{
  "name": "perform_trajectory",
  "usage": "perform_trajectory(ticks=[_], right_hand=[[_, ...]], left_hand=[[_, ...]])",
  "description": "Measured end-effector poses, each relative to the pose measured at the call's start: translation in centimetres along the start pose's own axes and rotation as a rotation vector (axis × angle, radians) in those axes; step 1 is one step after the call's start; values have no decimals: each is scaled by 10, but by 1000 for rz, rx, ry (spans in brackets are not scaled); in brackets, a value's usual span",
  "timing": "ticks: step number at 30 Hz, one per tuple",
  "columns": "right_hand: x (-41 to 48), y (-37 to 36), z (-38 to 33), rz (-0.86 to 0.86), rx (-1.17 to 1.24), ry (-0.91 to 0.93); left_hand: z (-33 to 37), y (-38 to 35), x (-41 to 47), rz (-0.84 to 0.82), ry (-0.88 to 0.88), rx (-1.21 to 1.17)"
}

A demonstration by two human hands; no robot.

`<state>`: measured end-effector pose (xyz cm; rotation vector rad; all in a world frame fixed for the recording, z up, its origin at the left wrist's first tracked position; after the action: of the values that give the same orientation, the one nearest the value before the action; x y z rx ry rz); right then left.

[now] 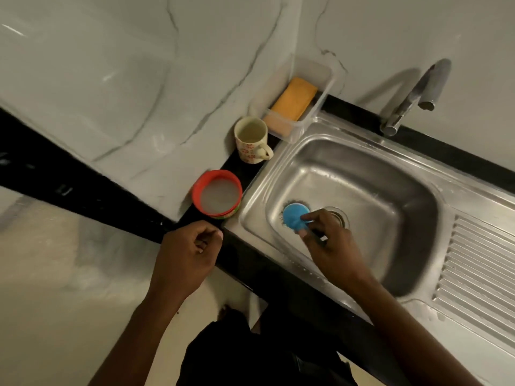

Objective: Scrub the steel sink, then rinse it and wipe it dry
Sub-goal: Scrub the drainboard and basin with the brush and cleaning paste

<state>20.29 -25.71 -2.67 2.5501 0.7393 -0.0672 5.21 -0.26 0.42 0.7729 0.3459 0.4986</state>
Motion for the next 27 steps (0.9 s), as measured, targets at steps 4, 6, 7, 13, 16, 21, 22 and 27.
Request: perform_trajectory(ticks=[4,6,7,13,16,21,22,27], right_hand=[[-15,-51,-40,-88,-76,168],[-18,-80,-52,-134,-150,226],[-20,-95,-58,-150,-178,244],[-18,-181,-78,-258,-273,338],[-7,-208,-79,-242,-305,373],[8,-230,-70,-173,-377,368],[9,-233,-67,-160,-393,366],[7,-237,-64,-81,-427,415]], left_hand=[[-23,31,-13,70,29,-9],[-31,43,-18,76,19,-3],[-37,49,-21,76,13,-4],[-65,74,-33,70,-7,13],[-77,81,-34,57,-10,4],[-83,86,-29,25,-43,2],[-82,85,-27,21,-49,1],[-76,76,-20,-20,-79,-11]])
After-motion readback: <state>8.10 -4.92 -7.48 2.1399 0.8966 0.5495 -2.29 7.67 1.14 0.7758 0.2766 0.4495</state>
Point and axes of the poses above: each hand's wrist, its own x-axis towards the middle knuckle, its own y-axis out of the back of the hand, z = x × y, the point moved 9 cm from there along x, towards the middle knuckle, and after that the axes turned 8 degrees about x, right-handed, at the moved point
